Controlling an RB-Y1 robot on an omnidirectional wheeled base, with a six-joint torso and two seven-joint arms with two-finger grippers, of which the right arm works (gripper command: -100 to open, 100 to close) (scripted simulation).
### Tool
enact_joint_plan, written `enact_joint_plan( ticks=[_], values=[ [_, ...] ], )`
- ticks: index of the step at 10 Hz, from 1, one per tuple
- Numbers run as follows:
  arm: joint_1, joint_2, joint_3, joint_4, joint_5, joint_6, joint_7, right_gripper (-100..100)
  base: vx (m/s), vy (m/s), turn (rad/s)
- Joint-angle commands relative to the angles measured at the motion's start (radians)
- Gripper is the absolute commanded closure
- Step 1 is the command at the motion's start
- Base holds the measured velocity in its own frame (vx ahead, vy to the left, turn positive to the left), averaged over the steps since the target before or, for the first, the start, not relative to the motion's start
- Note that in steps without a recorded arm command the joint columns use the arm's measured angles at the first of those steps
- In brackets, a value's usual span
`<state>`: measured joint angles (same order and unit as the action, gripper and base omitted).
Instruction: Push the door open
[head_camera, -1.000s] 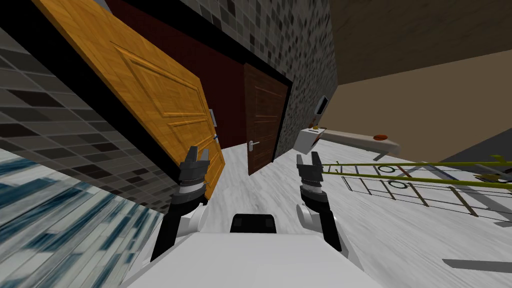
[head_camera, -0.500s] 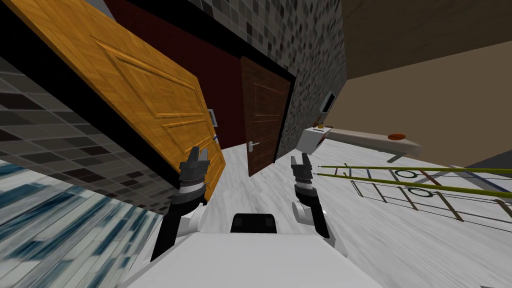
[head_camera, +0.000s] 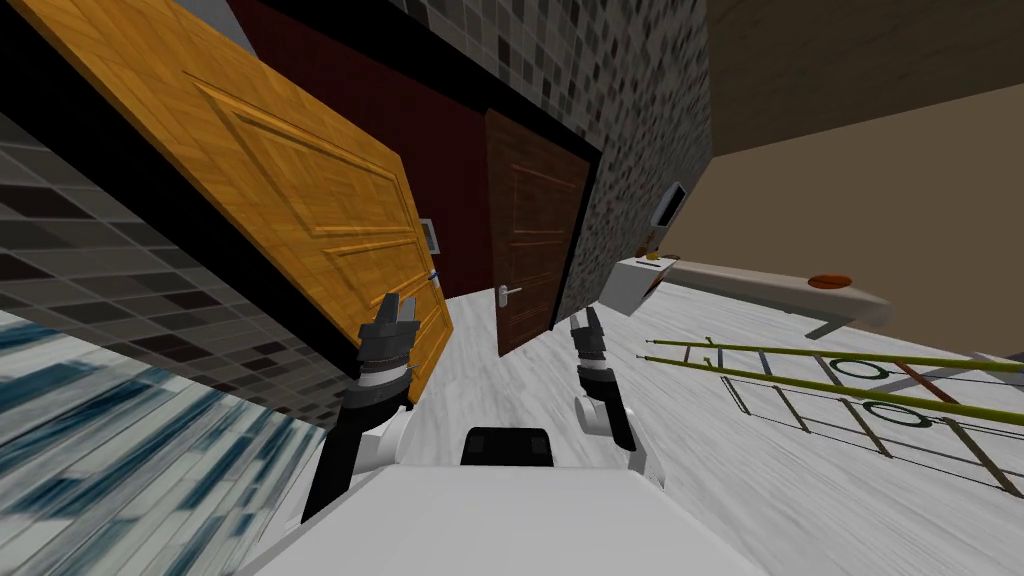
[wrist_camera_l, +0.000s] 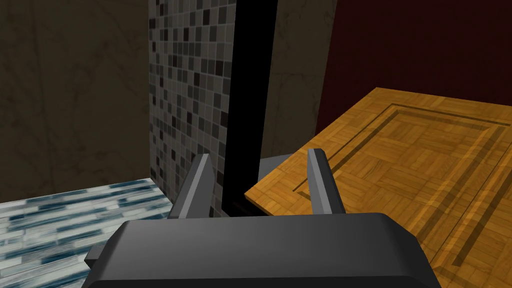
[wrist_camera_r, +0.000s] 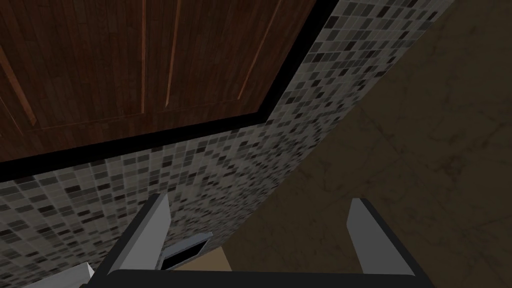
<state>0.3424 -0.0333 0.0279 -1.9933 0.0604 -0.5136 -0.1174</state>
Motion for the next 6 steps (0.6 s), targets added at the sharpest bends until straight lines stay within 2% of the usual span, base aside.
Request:
enact_joint_plan(
  ticks=[1,5,6],
  values=[
    [-0.026,0.001,0.014,0.043,0.001,0.015,0.007,-100,0.112,-0.05,0.089],
    [-0.102,-0.002,0.038,0.171,0.0,0.044,0.016,-100,0.094,-0.06,0.097],
    [-0.102,-0.002,0.038,0.174,0.0,0.044,0.016,-100,0.059,-0.041,0.037]
  ],
)
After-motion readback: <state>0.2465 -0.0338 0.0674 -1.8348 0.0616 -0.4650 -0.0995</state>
